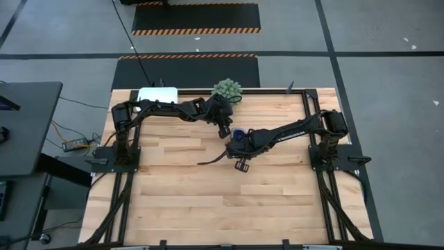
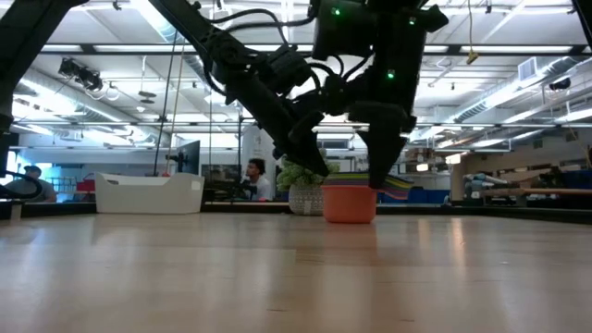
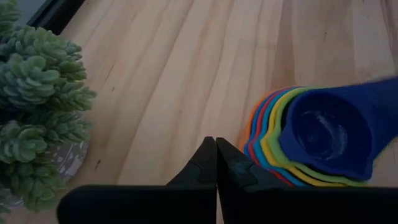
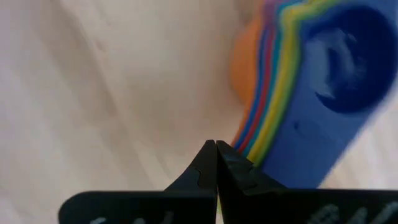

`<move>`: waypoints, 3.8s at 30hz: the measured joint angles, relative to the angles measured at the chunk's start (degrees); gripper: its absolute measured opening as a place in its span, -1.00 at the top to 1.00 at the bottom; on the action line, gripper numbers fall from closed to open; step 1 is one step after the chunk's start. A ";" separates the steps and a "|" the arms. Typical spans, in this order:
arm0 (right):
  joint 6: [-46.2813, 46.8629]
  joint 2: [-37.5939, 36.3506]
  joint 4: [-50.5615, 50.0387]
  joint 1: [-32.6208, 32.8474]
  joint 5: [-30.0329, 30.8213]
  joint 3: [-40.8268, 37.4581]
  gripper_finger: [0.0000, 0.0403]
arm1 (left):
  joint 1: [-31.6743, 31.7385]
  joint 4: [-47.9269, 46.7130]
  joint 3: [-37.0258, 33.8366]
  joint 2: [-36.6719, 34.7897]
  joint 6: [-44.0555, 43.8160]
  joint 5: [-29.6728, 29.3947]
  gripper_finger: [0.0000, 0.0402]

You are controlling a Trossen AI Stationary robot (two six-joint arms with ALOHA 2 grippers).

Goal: Nest measuring cups in basket
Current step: Stack the violet measuring cup on top of the green measuring cup, then put the nested measuring cups into the white bin

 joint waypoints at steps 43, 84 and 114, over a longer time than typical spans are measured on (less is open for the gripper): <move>-14.31 -52.40 -16.85 -0.41 13.45 -0.46 1.00 | -3.61 -1.34 2.02 -0.07 -1.50 4.85 1.00; -28.51 -97.09 13.65 -0.37 -10.34 -37.40 0.99 | -10.75 -7.52 16.52 -0.13 -1.94 -2.13 1.00; -11.39 -87.51 19.03 -0.39 0.42 -51.69 0.99 | -11.28 -12.70 16.48 -0.04 -1.48 -2.21 1.00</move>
